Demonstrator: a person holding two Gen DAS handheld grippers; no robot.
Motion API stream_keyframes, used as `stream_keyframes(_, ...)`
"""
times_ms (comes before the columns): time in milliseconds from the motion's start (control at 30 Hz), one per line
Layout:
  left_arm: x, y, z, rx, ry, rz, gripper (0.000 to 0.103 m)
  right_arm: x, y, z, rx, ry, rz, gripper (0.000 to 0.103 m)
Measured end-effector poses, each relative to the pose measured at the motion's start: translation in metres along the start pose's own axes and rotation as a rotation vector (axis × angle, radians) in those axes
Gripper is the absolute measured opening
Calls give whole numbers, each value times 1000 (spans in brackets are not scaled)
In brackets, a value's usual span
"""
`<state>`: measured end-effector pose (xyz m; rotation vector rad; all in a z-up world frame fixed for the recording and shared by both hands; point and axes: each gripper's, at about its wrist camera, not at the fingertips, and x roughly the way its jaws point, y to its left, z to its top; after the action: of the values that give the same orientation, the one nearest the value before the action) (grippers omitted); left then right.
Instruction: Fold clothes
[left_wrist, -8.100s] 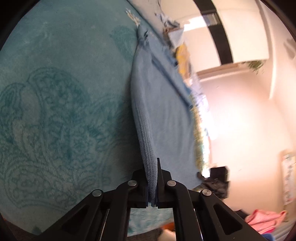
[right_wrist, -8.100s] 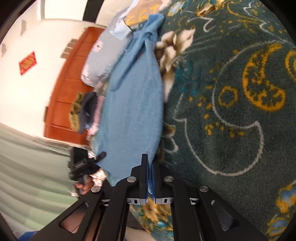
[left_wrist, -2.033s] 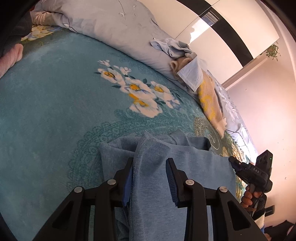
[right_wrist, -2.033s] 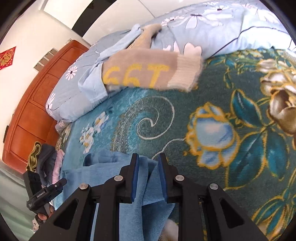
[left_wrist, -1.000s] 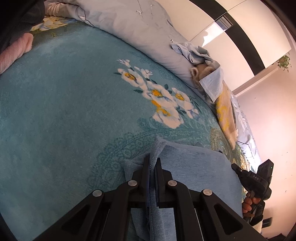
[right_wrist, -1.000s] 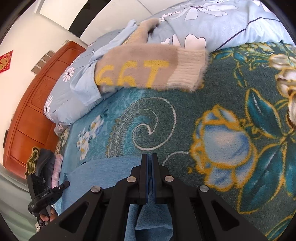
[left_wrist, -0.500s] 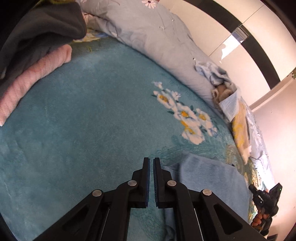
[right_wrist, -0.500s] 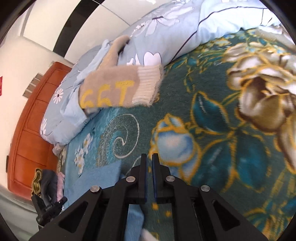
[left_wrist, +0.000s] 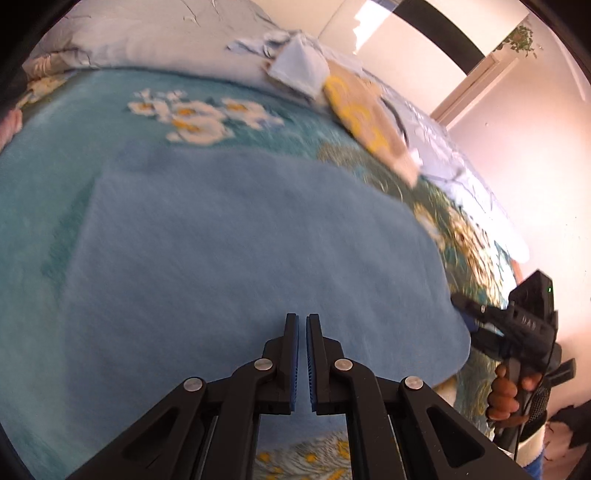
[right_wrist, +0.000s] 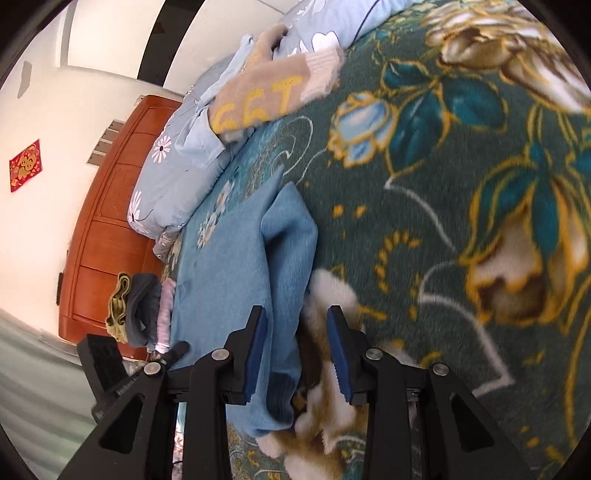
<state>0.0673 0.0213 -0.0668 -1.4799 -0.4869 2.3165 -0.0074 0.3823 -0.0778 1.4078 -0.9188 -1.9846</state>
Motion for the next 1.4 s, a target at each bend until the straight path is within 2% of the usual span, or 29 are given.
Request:
stream_keyframes(100,10,-5,-17,8,30,-2,6,-4,-1,-2,22,-25,15,35)
stream_keyframes(233,10,-8,-26,19,16,11,6,4,1,0,28,-17,8,35)
stream_keyframes(400,9,-11,-33,16,17,-9,6,16,8,1,20,-21,15,35)
stream_keyframes(500,6,-10,-39,13,18,-28,6,21,10,0,34,-20,12,14)
stream_keyframes(567,1,-7,-43,7,15,-40,6,21,14,-1,44,-25,3,10)
stream_keyframes(700,-14,5,-50,-11,-1,-62,6,10,43,1,-24,-55,-26,9)
stream_keyframes(933,-41,25,-61,-43,-29,-99,6,9,120,0,-196,-54,-52,9)
stream_keyframes(1200,-76,63,-74,-129,-93,-125,6,59,203,-21,-378,10,-72,9)
stream_keyframes(1300,-91,81,-79,-172,-124,-132,6,87,228,-37,-438,52,-68,9)
stream_keyframes(1400,-105,99,-84,-216,-155,-138,6,124,245,-57,-495,112,-107,9)
